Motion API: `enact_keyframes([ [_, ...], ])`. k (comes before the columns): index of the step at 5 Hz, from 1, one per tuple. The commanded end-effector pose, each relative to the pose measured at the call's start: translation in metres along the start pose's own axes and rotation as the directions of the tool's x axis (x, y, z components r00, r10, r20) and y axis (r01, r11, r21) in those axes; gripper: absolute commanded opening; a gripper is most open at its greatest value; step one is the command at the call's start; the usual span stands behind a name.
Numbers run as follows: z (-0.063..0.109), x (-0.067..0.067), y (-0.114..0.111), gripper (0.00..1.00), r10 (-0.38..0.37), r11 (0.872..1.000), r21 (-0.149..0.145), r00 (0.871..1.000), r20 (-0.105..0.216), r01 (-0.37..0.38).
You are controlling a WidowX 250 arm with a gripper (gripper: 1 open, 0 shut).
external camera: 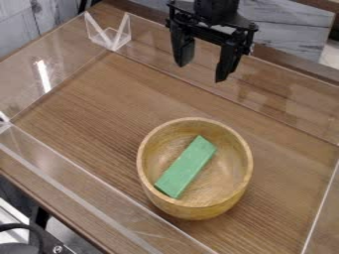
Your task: Remove the green block from inside the brown bowl and put it on the table
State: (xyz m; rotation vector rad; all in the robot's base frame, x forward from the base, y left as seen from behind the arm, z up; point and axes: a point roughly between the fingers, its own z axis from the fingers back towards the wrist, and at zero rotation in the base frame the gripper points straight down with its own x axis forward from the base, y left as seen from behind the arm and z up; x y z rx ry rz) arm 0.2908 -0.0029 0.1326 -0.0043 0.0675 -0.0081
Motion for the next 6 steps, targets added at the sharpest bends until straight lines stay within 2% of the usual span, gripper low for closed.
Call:
enact_keyframes([
  [1,-0.013,-0.017,0.000,1.00,-0.012,1.000,-0.004,1.000,-0.009,0.012],
  [2,-0.048,-0.064,-0.015,1.00,-0.074,0.997,-0.001,0.996,-0.047,0.074],
  [3,-0.076,-0.083,-0.034,1.00,-0.139,0.990,0.011,0.990,-0.008,0.139],
  [4,-0.082,-0.083,-0.031,1.00,-0.152,0.988,0.014,0.988,0.017,0.152],
  [5,-0.085,-0.082,-0.030,1.00,-0.151,0.989,0.005,0.988,0.025,0.151],
  [6,-0.088,-0.081,-0.029,0.00,-0.150,0.989,-0.005,0.988,0.030,0.150],
])
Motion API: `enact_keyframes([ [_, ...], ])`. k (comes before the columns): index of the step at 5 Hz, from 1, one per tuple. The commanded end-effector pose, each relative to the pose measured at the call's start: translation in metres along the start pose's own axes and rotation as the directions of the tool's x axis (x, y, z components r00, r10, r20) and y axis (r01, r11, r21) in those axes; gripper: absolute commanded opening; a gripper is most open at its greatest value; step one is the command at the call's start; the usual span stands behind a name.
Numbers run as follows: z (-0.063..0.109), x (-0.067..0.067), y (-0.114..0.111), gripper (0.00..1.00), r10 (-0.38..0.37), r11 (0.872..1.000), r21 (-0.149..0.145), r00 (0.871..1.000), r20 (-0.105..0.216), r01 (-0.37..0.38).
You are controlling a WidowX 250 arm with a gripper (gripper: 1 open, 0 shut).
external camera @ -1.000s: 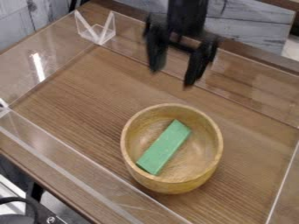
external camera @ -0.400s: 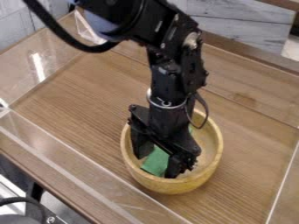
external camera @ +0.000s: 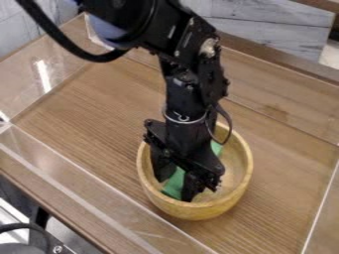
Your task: Remove the green block from inside the brown bowl and put it on the table
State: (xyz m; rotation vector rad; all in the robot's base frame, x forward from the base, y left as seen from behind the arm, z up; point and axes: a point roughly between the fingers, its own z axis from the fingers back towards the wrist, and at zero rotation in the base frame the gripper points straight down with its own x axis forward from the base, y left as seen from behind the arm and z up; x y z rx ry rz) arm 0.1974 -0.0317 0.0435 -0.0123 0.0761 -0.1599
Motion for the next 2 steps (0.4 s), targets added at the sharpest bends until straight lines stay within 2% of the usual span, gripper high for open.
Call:
enact_keyframes([
  [1,0.0110,0.0031,0.0001,0.00,0.011,1.000,-0.017,1.000,0.027,-0.011],
  [2,0.0155,0.0000,-0.0008,0.00,0.023,0.999,-0.035,1.000,0.008,-0.023],
])
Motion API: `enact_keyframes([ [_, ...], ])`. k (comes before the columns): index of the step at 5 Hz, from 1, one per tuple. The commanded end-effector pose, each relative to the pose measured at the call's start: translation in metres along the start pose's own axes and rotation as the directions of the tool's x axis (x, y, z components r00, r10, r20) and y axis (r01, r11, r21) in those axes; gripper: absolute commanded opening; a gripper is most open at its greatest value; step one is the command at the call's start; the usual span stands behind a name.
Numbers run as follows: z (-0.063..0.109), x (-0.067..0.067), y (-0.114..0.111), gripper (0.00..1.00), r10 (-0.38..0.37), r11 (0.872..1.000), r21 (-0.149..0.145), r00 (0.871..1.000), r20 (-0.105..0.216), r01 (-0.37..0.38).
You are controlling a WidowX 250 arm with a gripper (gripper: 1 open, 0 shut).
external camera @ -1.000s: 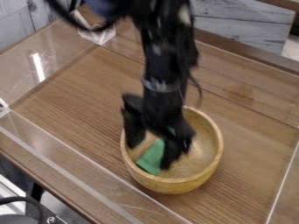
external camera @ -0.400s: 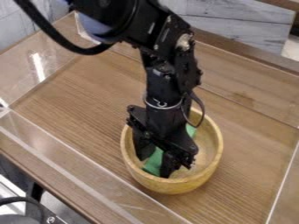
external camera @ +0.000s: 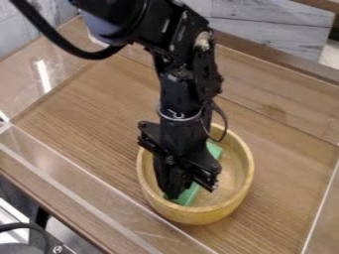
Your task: Remove the green block from inside the brown bowl and put it on the table
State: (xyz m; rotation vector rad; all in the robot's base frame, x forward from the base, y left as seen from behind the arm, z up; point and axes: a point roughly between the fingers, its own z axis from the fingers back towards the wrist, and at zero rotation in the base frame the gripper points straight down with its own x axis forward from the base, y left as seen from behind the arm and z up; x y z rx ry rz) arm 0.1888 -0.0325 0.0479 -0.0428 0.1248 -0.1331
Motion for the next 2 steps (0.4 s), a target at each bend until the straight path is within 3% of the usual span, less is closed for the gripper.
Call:
enact_keyframes([
  [1,0.0155,0.0064,0.0005,0.00,0.005,1.000,-0.015,0.999,0.039,-0.004],
  [2,0.0190,0.0045,0.0000,0.00,0.014,0.999,-0.031,1.000,0.024,-0.013],
])
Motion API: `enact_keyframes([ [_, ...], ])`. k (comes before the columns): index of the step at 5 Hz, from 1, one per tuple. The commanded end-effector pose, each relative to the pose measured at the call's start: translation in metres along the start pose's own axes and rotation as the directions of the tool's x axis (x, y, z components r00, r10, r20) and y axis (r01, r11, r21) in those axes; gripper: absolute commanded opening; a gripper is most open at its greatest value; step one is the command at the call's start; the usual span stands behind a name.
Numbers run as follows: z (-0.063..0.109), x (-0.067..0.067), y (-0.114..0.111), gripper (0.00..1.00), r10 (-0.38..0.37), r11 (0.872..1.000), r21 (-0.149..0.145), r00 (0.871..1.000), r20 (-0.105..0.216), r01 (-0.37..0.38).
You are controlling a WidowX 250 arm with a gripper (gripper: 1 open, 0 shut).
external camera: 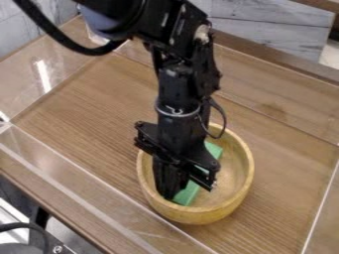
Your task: Remove the green block from inside the brown bowl and put it on the table
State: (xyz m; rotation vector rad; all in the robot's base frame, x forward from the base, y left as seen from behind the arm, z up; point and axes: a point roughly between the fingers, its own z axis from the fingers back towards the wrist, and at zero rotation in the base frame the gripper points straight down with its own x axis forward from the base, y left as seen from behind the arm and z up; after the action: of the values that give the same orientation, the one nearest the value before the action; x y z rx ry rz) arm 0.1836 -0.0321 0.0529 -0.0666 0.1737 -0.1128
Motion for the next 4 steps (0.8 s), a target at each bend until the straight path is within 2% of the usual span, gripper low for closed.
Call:
enact_keyframes([
  [1,0.0189,0.0086,-0.0005,0.00,0.001,1.000,-0.017,0.998,0.060,0.000],
  [4,0.0262,0.0083,-0.0009,0.00,0.015,0.998,-0.056,0.999,0.042,-0.012],
])
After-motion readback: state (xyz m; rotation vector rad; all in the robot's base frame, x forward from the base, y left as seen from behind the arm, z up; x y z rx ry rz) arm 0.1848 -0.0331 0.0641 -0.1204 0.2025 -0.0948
